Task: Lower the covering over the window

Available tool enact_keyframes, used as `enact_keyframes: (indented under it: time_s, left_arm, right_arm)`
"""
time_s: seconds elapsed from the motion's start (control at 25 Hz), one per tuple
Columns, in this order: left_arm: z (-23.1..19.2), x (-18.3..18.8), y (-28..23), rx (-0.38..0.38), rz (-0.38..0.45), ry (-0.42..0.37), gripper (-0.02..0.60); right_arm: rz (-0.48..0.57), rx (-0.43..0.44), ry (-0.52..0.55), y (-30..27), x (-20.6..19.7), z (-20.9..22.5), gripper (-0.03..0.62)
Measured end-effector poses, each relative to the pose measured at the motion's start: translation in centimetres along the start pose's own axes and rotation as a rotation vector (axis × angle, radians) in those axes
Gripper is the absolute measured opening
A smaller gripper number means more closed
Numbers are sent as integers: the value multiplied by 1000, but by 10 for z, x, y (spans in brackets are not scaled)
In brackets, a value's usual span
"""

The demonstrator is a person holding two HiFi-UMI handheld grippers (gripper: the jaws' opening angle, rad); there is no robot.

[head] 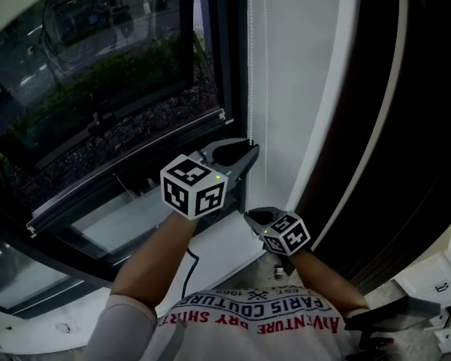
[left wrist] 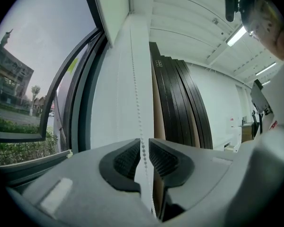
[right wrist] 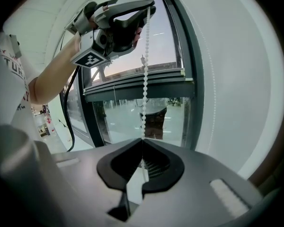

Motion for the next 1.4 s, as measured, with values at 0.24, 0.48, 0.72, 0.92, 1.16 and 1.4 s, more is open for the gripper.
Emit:
enact_keyframes:
  time_s: [0.24, 0.48, 0.72, 0.92, 1.16, 1.4]
  left_arm:
    - [1, -2, -3, -10, -2, 16, 21]
    - [3, -8, -6, -18, -47, -2, 9]
    - [5, -41, -13, -31, -109, 38, 9]
    - [6, -74, -18, -27, -160, 60, 8]
    - [5, -97, -19, -18, -185, 86, 9]
    - [2, -109, -16, -2, -181, 90, 8]
  right_arm:
    - [2, 6, -12, -1, -3, 2, 8]
    - [-31, 19, -10, -5, -9, 0, 8]
    - [-98, 23, -59, -13, -42, 5, 8]
    - [-175, 22, -89, -20, -72, 13, 8]
    - [-234, 33, -114, -24, -92, 13, 8]
    - [-244, 55, -153, -24, -100, 12, 9]
Point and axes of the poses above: the fingertips, and each gripper's own axes: y backward along the fingers, z to its right, x out of its top, the point moved 9 cm from there along y, backward along the fingers, and after that the axes turned 2 degrees about -z, right-handed, at the moved point
